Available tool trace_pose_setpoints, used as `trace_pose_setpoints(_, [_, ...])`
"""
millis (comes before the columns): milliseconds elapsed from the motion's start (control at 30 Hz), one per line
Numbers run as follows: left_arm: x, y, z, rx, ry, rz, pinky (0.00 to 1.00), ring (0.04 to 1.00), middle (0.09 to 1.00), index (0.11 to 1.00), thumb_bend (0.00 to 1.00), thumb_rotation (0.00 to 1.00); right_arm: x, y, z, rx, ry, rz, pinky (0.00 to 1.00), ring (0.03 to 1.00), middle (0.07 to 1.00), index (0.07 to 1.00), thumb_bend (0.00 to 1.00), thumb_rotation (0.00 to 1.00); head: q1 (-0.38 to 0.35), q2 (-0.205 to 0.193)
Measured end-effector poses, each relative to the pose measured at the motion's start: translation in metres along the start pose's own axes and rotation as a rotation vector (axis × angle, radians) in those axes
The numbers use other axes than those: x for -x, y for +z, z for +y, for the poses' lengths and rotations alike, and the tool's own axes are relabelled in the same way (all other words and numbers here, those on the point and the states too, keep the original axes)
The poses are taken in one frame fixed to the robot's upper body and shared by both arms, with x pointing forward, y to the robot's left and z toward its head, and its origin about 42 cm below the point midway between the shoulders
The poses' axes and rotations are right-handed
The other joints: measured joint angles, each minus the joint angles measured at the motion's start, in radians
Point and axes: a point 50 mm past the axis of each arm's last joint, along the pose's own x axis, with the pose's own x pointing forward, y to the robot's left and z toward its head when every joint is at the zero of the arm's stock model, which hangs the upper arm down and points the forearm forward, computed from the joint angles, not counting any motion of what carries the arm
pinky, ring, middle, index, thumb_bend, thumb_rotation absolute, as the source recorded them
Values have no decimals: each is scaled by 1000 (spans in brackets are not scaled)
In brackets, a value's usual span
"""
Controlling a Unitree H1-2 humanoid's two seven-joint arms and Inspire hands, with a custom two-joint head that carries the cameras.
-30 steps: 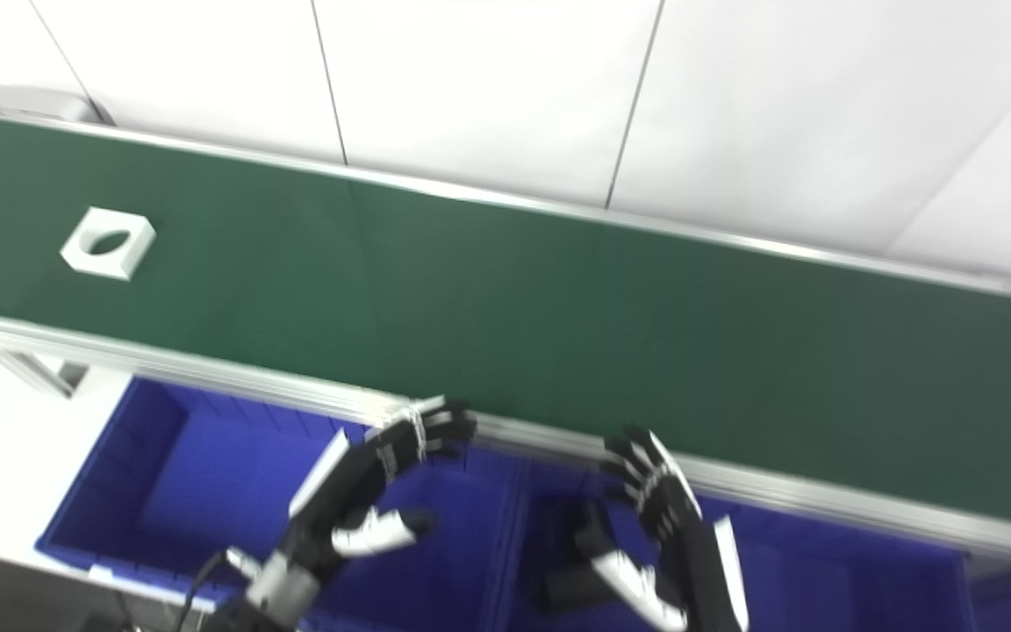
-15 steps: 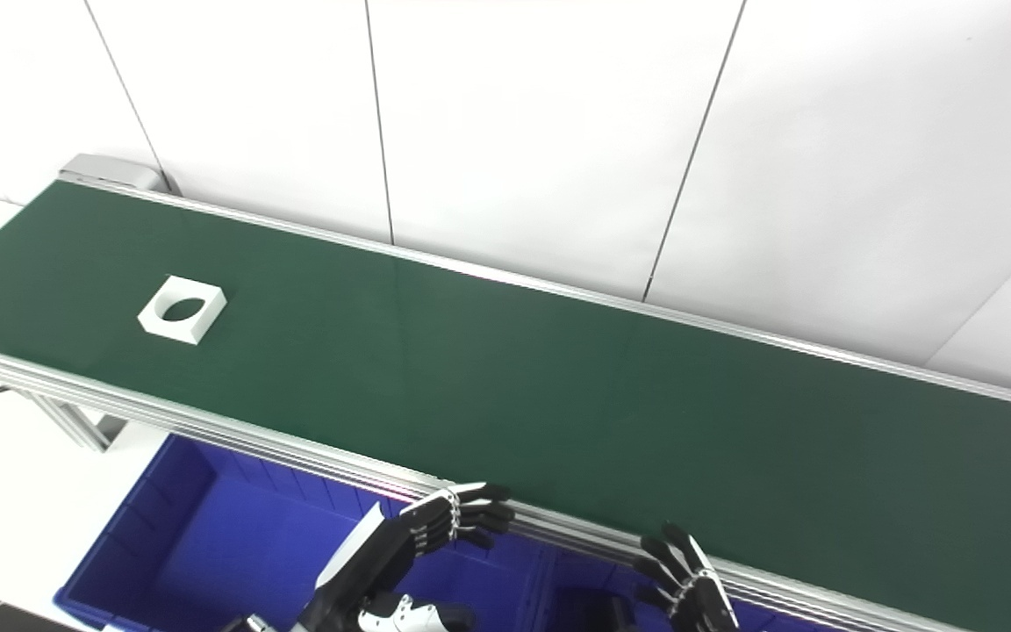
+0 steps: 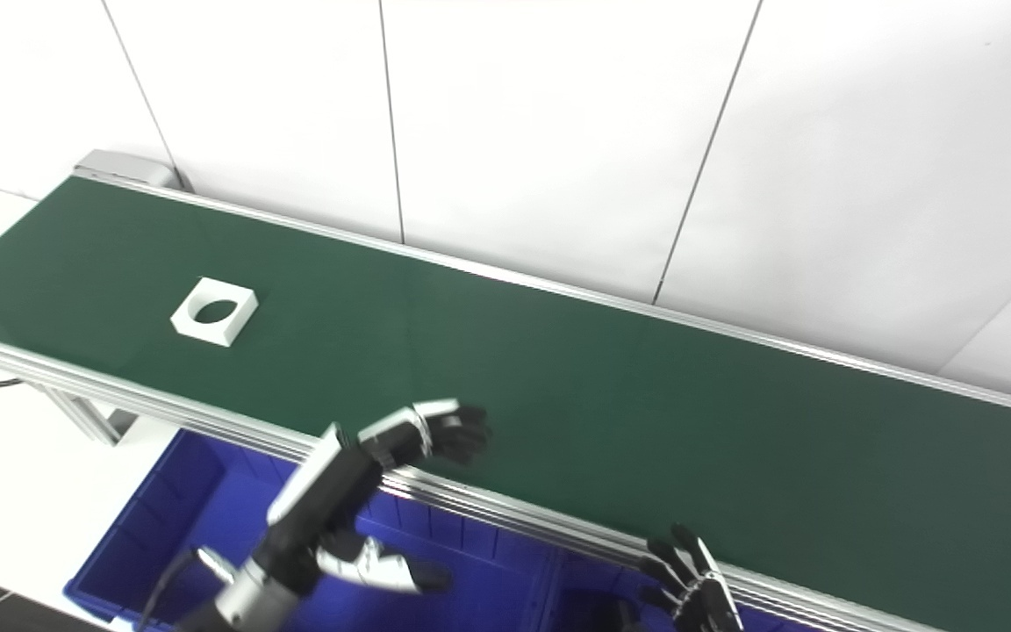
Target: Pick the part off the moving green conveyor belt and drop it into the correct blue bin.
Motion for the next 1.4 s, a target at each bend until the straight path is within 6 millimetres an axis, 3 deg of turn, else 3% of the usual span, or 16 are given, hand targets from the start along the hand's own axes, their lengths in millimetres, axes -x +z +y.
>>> trace_pose_setpoints(200, [-20, 25, 34, -199, 29, -14, 717, 803, 833, 826, 859, 370, -1, -1, 0, -12, -2, 0, 731, 812, 843, 916, 637, 527, 2, -2])
trace_pose_setpoints(367, [-29, 28, 59, -332, -8, 41, 769, 834, 853, 849, 821, 306, -2, -3, 0, -15, -1, 4, 728, 809, 843, 914, 627, 531, -2, -5])
trace_pose_setpoints(600, [-41, 29, 91, -484, -76, 108, 789, 857, 869, 857, 812, 290, -3, -4, 2, -4, 5, 10, 722, 806, 844, 910, 624, 543, -11, -6])
trace_pose_setpoints(833, [-53, 27, 107, -627, -137, 147, 780, 857, 867, 841, 829, 202, -4, -4, 4, -9, 4, 5, 724, 805, 845, 914, 634, 548, -15, -6])
trace_pose_setpoints(1167, [-71, 16, 118, -890, -257, 213, 759, 837, 872, 829, 872, 180, -5, -4, 5, -8, 8, 6, 737, 807, 849, 914, 623, 534, -18, -6])
trace_pose_setpoints(1400, [-89, 5, 121, -1006, -319, 253, 823, 857, 872, 826, 896, 115, -7, -4, 7, -12, 8, 3, 730, 805, 846, 911, 633, 542, -21, -11])
